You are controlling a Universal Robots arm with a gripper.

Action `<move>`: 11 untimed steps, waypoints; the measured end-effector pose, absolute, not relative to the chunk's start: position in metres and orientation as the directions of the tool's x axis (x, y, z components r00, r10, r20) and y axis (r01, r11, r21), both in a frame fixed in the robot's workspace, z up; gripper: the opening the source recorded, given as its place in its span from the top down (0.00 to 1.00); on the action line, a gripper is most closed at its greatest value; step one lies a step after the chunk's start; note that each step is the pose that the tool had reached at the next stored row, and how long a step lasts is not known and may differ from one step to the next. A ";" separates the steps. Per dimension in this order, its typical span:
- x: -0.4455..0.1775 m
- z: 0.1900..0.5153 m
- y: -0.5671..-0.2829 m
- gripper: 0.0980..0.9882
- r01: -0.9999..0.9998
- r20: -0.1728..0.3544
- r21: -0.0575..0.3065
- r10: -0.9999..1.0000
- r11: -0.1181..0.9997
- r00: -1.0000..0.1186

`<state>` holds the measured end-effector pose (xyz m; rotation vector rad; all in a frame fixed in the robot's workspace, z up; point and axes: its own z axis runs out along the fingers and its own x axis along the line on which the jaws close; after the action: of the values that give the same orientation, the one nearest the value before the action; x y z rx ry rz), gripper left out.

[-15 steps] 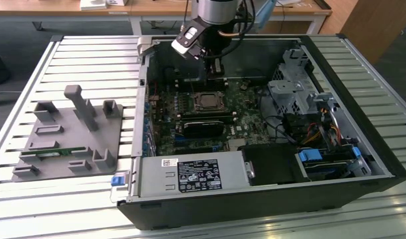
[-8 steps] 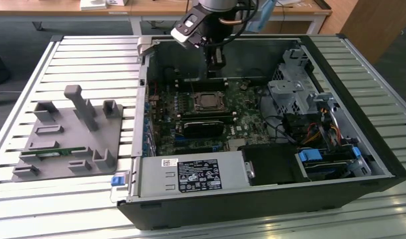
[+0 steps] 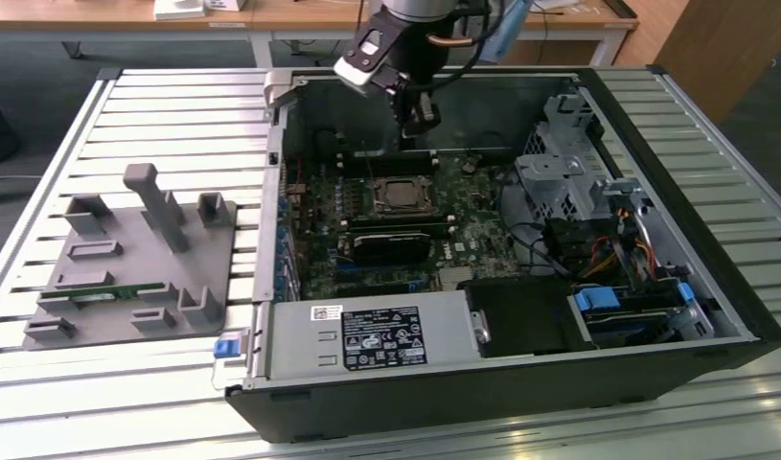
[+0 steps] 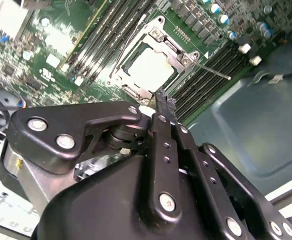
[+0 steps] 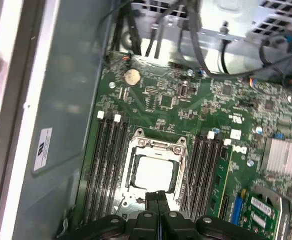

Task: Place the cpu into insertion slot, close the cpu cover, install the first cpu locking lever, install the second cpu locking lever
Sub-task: 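Install the first cpu locking lever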

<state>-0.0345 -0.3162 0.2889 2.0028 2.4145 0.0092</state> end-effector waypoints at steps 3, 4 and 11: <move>-0.035 0.289 -0.316 0.99 0.971 0.000 0.007 0.972 0.237 -0.237; -0.035 0.289 -0.316 0.99 0.968 0.000 0.007 0.968 0.251 -0.251; -0.035 0.289 -0.316 0.99 0.931 0.000 0.007 0.931 0.364 -0.364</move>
<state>-0.0345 -0.3162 0.2888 1.7691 2.5913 0.0099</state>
